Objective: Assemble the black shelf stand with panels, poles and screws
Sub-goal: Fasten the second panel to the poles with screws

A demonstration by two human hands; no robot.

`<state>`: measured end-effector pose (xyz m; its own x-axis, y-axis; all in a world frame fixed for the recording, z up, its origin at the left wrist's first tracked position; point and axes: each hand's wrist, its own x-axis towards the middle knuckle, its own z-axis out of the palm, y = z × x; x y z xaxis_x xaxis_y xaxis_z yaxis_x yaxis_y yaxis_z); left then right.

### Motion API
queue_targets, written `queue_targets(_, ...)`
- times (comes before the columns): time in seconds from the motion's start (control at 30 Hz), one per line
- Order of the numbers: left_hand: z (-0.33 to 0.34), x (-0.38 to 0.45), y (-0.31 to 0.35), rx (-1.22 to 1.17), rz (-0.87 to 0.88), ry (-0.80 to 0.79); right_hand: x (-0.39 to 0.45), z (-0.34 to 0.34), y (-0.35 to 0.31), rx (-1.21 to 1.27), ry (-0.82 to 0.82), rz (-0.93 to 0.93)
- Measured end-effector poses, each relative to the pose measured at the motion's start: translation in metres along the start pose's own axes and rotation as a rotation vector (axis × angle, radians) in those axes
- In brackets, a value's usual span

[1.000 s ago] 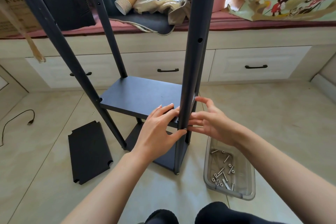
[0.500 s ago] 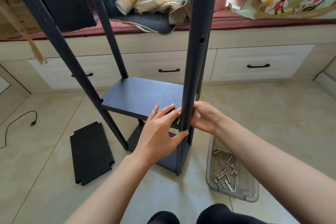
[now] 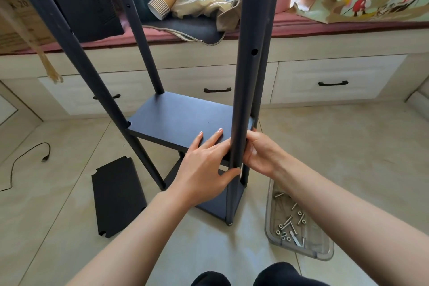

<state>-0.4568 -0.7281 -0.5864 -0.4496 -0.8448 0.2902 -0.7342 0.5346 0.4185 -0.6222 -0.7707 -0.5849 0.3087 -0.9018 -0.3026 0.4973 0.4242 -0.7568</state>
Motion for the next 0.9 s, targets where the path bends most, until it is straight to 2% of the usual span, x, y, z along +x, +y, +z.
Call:
queue_targets(0.23,0.003,-0.001,0.002,-0.019,-0.045,-0.003,-0.004,0.000,-0.001,0.043,-0.076,0.003)
queue_targets(0.6,-0.013,-0.001,0.002,-0.045,-0.105,0.048,-0.007,0.017,-0.013,0.022,-0.108,-0.002)
queue_targets(0.9,0.003,-0.006,0.012,-0.010,-0.041,0.053,-0.017,0.002,-0.011,0.026,-0.111,0.047)
